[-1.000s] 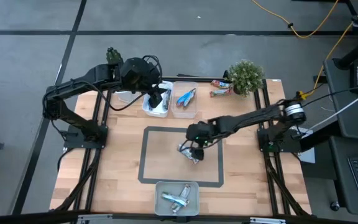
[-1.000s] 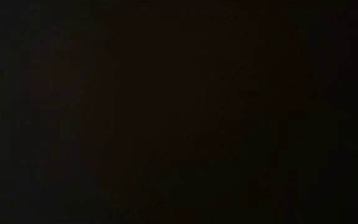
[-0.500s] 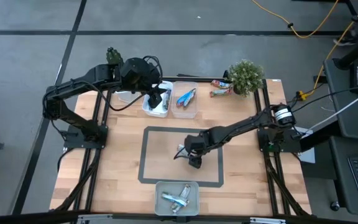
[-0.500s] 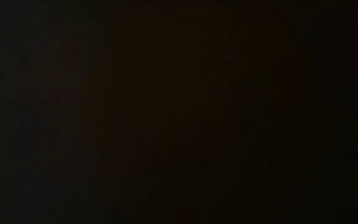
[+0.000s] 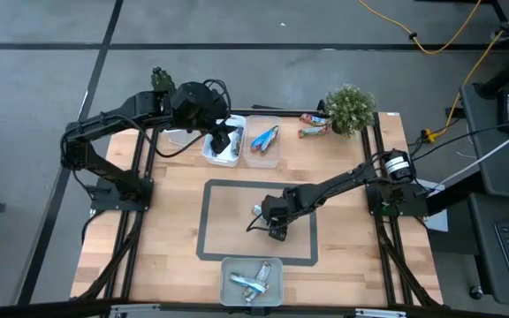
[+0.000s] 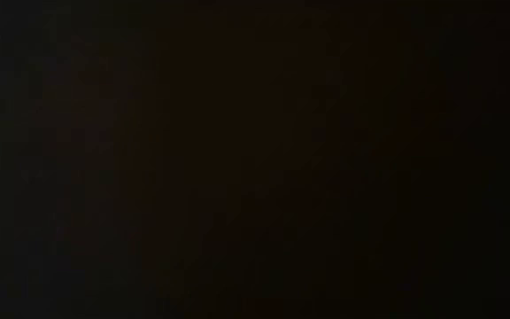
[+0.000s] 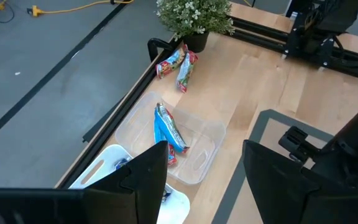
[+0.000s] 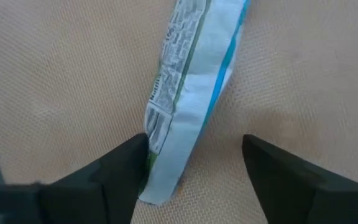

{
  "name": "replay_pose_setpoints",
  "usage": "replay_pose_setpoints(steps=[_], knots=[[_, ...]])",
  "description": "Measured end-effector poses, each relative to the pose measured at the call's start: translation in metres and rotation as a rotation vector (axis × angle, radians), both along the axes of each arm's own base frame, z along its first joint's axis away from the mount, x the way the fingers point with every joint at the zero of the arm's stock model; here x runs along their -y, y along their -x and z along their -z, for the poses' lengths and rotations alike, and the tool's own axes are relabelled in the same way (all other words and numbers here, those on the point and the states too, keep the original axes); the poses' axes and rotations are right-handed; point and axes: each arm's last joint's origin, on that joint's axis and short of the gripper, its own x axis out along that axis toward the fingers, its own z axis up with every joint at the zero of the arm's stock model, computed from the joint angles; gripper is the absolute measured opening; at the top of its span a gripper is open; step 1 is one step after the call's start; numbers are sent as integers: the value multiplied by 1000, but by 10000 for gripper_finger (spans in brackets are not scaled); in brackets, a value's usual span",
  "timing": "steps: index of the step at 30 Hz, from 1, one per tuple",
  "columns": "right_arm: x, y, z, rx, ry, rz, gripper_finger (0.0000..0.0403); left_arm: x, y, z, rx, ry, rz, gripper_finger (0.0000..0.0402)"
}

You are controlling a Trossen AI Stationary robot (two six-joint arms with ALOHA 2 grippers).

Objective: Pick and place Granola Bars by type
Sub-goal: Put the yellow granola bar into the gray bin

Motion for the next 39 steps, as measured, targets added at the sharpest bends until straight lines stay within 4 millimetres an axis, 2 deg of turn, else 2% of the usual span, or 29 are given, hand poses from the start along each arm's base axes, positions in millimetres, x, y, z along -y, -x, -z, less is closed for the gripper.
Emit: replay_pose_setpoints(steps=[9,15,19,21,27,30,34,39], knots=[[-4,-2,6,-16,15,-7,206,1,0,0,0,0,5,198],[-7,-8,-3,-23,5,-52,111,1,0,0,0,0,5,198],[-9,-17,-19,2,1,-102,36,1,0,0,0,0,5,198],[-10,-19,-28,-14,14,-130,14,1,0,0,0,0,5,198],[-7,-18,-63,-124,147,-153,32,1,0,0,0,0,5,198],[-4,-13,-84,-179,243,-127,24,1,0,0,0,0,5,198],[-2,3,-115,-193,336,-53,9,1,0,1,-8,2,5,198],[0,35,-158,-123,361,62,23,2,2,2,-30,1,9,198]])
